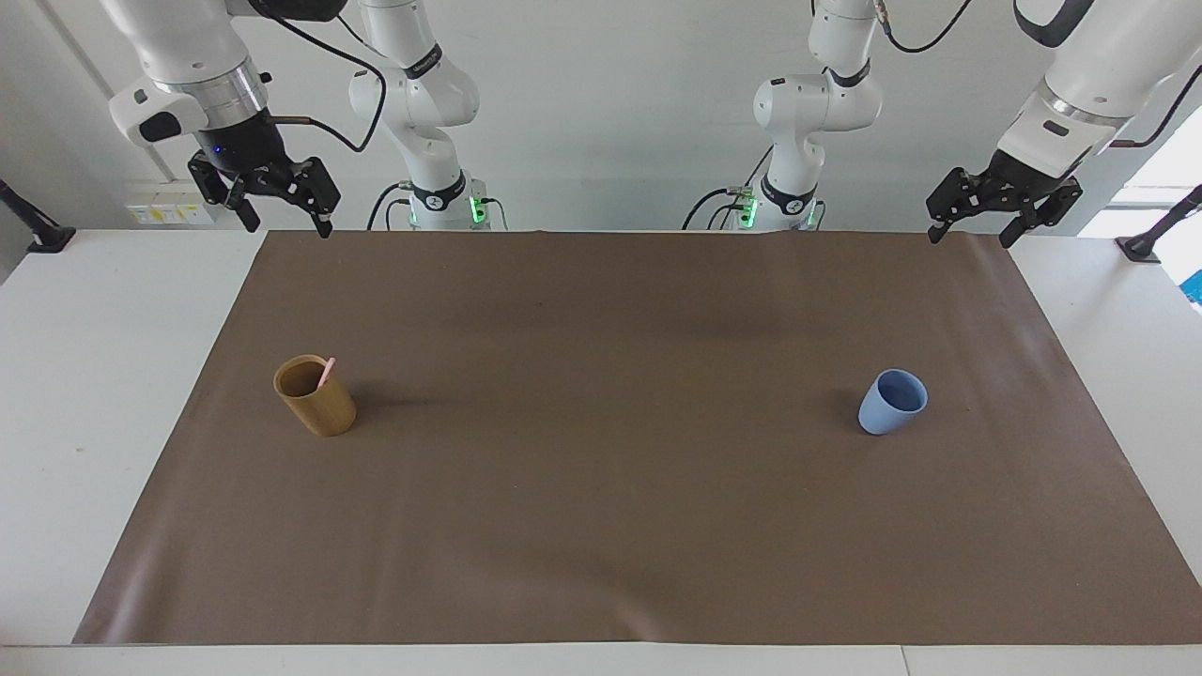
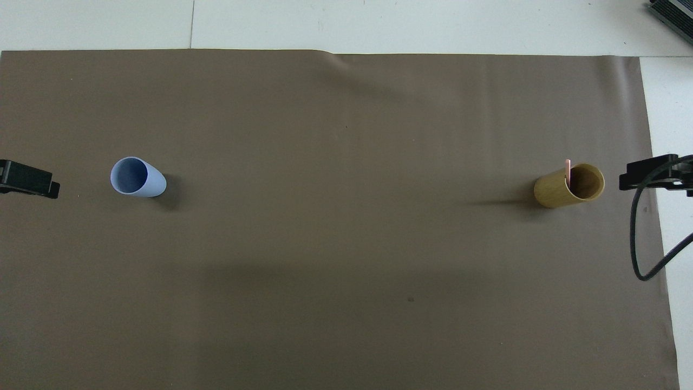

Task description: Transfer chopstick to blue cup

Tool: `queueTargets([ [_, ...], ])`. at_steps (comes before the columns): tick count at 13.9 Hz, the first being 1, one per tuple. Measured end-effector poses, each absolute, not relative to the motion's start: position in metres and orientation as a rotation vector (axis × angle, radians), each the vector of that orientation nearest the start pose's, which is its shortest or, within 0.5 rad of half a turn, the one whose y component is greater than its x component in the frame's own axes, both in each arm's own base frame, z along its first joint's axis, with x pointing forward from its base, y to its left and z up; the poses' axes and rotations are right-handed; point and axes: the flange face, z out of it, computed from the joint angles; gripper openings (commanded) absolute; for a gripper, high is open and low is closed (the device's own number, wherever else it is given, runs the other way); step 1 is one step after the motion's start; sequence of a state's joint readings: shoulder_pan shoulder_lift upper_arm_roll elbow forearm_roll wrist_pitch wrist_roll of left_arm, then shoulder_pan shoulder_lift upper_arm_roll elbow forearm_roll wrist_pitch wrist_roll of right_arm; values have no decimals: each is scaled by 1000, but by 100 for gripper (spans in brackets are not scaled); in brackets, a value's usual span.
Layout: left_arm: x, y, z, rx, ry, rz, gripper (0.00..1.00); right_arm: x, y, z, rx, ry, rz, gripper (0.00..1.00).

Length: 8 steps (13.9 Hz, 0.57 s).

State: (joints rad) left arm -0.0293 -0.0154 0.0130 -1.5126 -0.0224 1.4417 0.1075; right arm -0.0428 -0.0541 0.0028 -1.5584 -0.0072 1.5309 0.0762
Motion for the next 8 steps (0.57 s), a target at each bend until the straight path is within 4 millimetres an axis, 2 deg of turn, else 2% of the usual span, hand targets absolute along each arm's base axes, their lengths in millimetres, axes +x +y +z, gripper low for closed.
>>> queueTargets([
  [8,534,-13,649,-3159,205,108,100,533,-22,656,-3143,183,-42,100],
])
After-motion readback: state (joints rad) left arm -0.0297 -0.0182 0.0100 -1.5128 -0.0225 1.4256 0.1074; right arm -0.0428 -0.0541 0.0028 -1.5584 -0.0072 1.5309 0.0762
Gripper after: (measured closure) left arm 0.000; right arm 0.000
